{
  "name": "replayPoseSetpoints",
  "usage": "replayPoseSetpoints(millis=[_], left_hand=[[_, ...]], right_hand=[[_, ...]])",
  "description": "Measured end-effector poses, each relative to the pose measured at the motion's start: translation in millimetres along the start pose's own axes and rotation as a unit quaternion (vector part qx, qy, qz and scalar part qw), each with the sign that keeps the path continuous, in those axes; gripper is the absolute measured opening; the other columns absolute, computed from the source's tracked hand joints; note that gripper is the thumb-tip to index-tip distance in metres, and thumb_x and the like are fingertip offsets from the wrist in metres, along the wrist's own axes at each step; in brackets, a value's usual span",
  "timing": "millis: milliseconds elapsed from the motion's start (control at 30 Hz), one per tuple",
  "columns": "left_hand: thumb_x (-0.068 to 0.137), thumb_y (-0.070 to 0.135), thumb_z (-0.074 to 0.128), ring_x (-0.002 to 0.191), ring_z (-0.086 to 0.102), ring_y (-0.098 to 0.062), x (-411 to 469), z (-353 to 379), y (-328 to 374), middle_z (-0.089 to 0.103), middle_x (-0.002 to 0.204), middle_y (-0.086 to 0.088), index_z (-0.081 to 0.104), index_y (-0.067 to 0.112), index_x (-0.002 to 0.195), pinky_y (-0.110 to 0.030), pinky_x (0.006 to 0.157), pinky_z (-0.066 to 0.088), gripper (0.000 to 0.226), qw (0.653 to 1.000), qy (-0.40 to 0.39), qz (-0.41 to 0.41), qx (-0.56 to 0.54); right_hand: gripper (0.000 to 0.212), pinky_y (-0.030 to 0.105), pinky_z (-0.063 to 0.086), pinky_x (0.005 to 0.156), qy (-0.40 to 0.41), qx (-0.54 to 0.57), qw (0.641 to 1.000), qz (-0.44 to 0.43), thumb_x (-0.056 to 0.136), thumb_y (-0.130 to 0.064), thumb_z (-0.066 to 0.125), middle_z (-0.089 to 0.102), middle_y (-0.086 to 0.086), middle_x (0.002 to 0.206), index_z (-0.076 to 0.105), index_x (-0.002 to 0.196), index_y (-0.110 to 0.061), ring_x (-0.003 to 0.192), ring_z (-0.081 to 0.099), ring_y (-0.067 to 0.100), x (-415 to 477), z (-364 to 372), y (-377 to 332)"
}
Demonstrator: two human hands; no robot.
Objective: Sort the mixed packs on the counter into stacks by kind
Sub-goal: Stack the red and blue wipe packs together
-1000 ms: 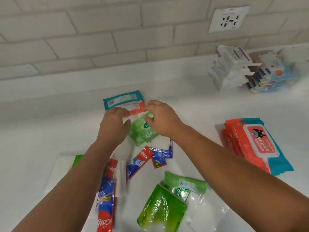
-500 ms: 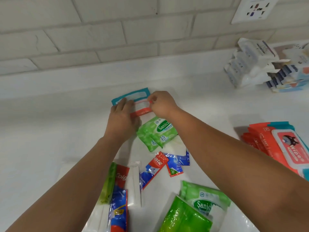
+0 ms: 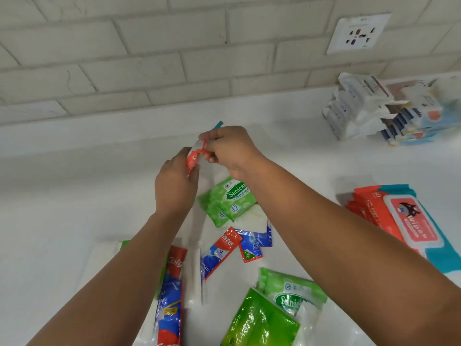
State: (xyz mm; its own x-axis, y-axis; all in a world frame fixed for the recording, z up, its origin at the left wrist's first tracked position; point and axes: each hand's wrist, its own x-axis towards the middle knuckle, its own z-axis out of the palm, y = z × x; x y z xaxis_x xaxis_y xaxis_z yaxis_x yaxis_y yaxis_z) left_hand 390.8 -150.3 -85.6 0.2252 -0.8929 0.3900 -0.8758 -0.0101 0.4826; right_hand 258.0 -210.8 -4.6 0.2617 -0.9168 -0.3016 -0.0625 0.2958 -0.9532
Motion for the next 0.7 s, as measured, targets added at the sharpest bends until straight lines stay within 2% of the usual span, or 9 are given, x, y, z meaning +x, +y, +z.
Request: replayPoseSetpoints(millis=[100,200,300,333,433,500,567,633,700], left_hand=[[0.098,0.023,0.060,0.075,0.059,-0.023,-6.7,-14.8,34.5,0.065,0.085,0.003,0.062,0.015,0.113,-0.031,0.066,0.042,0.017,0.997,0.027,-0.021,-0.070],[0.096,0.021,0.063,0.080,0.065,-0.019,-20.2,-24.9,71.4,0.066,0.088,0.009,0.063,0.018,0.112,-0.028,0.070,0.047,0.016,0.982,0.005,-0.086,-0.165],[0.099,0.035,0.063,0.096,0.072,-0.011,-37.1,-29.4,105.6,0.074,0.106,0.012,0.063,0.028,0.119,-0.035,0.084,0.058,0.021,0.933,-0.036,-0.145,-0.328],[0.099,0.037,0.062,0.098,0.073,-0.009,-42.4,-30.7,117.9,0.074,0.110,0.011,0.063,0.028,0.121,-0.035,0.086,0.059,0.024,0.916,-0.048,-0.158,-0.367],[0.100,0.035,0.060,0.096,0.074,-0.009,-59.6,-35.1,155.0,0.075,0.111,0.009,0.064,0.024,0.123,-0.029,0.079,0.061,0.026,0.884,-0.086,-0.174,-0.425],[0.100,0.034,0.060,0.094,0.075,-0.016,-71.7,-32.5,175.4,0.076,0.109,0.003,0.066,0.022,0.121,-0.032,0.076,0.062,0.026,0.862,-0.111,-0.172,-0.464],[0.098,0.035,0.062,0.096,0.075,-0.018,-80.9,-27.0,193.5,0.077,0.108,0.002,0.068,0.024,0.120,-0.035,0.081,0.060,0.025,0.862,-0.139,-0.163,-0.460],[0.098,0.031,0.064,0.084,0.076,-0.014,-88.6,-19.3,212.9,0.079,0.098,0.003,0.070,0.019,0.117,-0.028,0.072,0.059,0.023,0.856,-0.164,-0.169,-0.460],[0.098,0.025,0.064,0.053,0.064,-0.012,-95.4,-13.5,234.6,0.074,0.074,0.000,0.071,0.011,0.106,-0.022,0.051,0.051,0.017,0.844,-0.182,-0.182,-0.470]], right_hand=[[0.018,0.025,0.049,0.052,0.003,0.025,0.998,-0.065,0.086,0.003,0.065,0.067,0.015,0.076,0.068,0.101,-0.007,0.052,0.058,0.017,-27.8,-17.9,-15.8],[0.027,0.025,0.053,0.061,0.040,0.029,0.990,-0.130,0.091,-0.007,0.065,0.072,0.013,0.083,0.064,0.116,-0.016,0.061,0.063,0.015,-56.2,-49.9,-24.7],[0.029,0.031,0.058,0.078,0.119,-0.062,0.977,-0.163,0.092,-0.013,0.064,0.073,0.009,0.090,0.064,0.121,-0.017,0.074,0.067,0.013,-80.6,-89.8,-20.2],[0.029,0.030,0.057,0.082,0.137,-0.096,0.972,-0.163,0.092,-0.015,0.064,0.072,0.007,0.095,0.064,0.121,-0.016,0.081,0.067,0.013,-88.7,-102.9,-17.2],[0.032,0.016,0.052,0.076,0.134,-0.144,0.974,-0.111,0.095,-0.022,0.062,0.065,-0.001,0.109,0.062,0.127,-0.016,0.092,0.063,0.011,-114.1,-137.4,-6.3],[0.034,0.020,0.054,0.082,0.102,-0.144,0.982,-0.074,0.097,-0.028,0.060,0.066,-0.002,0.113,0.062,0.128,-0.016,0.097,0.065,0.012,-129.4,-156.9,1.6],[0.032,0.031,0.058,0.088,0.061,-0.127,0.988,-0.059,0.098,-0.032,0.059,0.072,-0.001,0.111,0.065,0.125,-0.016,0.096,0.070,0.015,-143.9,-172.9,9.9],[0.029,0.038,0.060,0.086,0.054,-0.134,0.988,-0.061,0.097,-0.035,0.060,0.074,-0.003,0.106,0.067,0.119,-0.019,0.091,0.073,0.014,-157.3,-187.4,18.5],[0.029,0.038,0.060,0.083,0.086,-0.174,0.978,-0.075,0.096,-0.043,0.059,0.074,-0.006,0.103,0.066,0.115,-0.022,0.087,0.072,0.011,-168.7,-202.6,26.2]])
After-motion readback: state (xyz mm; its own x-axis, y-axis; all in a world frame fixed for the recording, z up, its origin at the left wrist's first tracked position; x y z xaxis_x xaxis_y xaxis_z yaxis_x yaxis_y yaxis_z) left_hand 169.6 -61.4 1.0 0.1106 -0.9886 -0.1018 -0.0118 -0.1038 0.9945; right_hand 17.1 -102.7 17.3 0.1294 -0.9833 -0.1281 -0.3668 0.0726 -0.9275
